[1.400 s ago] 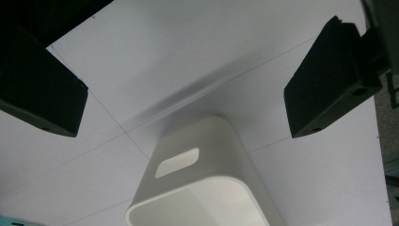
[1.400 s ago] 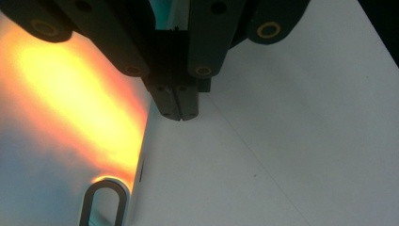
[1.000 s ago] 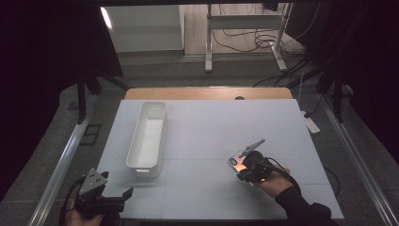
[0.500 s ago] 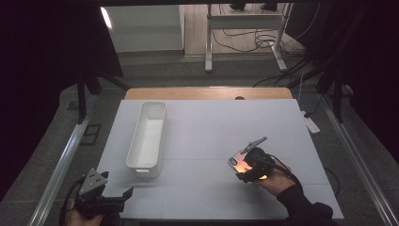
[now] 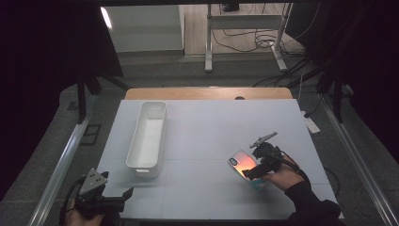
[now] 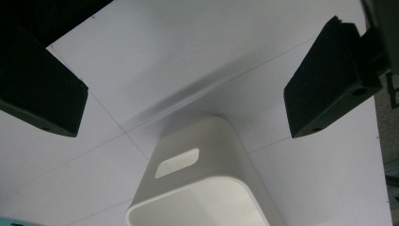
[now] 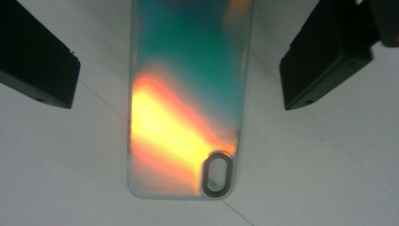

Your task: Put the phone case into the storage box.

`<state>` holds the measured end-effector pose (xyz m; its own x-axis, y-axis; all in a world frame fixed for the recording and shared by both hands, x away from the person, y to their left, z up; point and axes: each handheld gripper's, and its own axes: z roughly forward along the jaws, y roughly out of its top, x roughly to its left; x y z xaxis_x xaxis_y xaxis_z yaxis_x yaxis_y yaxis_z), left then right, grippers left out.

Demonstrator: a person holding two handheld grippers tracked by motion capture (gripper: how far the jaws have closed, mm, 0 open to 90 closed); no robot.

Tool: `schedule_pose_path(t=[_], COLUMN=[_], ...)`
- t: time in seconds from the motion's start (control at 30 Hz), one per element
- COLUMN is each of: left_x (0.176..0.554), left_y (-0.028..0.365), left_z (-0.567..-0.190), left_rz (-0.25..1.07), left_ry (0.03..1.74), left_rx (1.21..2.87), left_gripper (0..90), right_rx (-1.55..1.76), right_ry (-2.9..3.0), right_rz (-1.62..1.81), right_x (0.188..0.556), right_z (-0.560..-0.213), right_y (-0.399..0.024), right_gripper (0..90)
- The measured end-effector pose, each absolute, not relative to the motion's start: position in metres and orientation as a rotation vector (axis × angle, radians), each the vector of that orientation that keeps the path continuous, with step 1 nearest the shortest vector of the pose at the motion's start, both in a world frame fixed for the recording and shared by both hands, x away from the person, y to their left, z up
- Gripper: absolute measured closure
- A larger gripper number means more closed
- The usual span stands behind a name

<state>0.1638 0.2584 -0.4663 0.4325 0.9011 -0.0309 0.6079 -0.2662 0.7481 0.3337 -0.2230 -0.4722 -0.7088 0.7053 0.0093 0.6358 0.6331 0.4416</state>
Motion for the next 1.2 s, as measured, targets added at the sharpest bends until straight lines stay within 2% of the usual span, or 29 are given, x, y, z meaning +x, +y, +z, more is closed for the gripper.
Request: schedule_pose_path(t=[0.33,0.93,1.2], left_x=[0.164,0.163,0.163], left_y=[0.258,0.258,0.258], left_z=[-0.466,-0.466,-0.466], left_rz=[0.533,0.533,0.535], left_ry=[1.268,1.265,1.264], left_rx=[1.986,1.987,1.988], left_gripper=[0.8,0.8,0.8], right_rx=[1.127,1.103,1.100], right_ry=[2.707,2.712,2.706], right_rz=[0.620,0.479,0.490], right_x=[0.335,0.331,0.331], right_z=[-0.479,-0.512,-0.513], right_y=[-0.224,-0.223,-0.223], right_gripper=[0.0,0.0,0.0])
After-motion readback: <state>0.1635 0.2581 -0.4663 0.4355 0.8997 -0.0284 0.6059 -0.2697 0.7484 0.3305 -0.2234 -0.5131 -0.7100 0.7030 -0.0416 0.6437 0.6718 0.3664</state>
